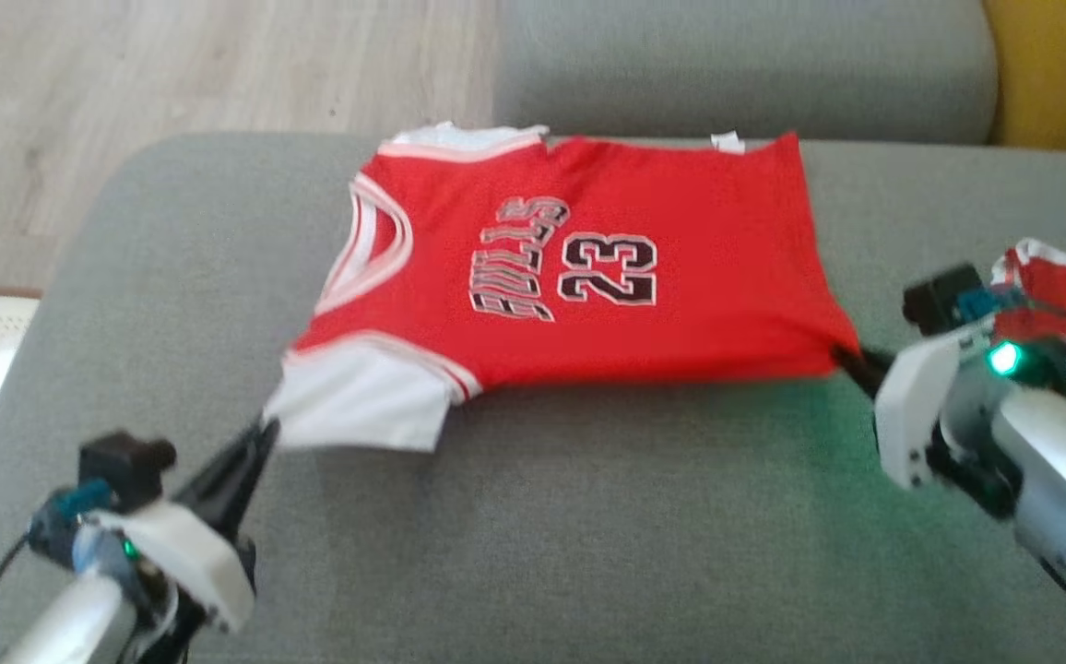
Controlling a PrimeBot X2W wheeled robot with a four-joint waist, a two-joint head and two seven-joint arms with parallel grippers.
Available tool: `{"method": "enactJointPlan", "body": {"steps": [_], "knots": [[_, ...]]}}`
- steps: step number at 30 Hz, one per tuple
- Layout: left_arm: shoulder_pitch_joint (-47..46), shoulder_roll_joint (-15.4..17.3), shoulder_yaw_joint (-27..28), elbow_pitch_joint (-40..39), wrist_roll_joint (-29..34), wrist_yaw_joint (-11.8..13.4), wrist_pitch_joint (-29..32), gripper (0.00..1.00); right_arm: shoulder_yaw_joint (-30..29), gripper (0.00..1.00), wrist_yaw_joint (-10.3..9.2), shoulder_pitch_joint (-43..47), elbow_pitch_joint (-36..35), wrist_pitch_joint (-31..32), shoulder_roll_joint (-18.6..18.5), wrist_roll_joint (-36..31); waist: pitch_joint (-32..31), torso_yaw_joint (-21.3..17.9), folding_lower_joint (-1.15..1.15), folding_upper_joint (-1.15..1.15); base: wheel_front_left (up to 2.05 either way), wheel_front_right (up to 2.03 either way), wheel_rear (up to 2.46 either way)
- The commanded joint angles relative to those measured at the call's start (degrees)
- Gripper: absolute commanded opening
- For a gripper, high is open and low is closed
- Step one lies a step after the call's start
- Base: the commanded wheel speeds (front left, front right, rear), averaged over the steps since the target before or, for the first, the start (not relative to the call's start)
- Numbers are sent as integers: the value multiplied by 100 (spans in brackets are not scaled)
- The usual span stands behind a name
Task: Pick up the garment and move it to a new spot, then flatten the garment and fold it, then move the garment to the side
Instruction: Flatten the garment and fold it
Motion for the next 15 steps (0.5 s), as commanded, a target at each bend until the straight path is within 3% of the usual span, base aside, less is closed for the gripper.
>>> {"method": "enactJointPlan", "body": {"steps": [1, 15], "knots": [[-137, 433, 148, -352, -88, 9, 82, 0, 162, 0, -5, 125, -253, 115, -320, 245, -155, 72, 0, 0, 0, 0, 0], [874, 1481, -220, -1792, -370, 100, 624, 0, 1140, 0, -5, 791, -1906, 1435, -1485, 1675, -426, -6, 0, 0, 0, 0, 0]]}}
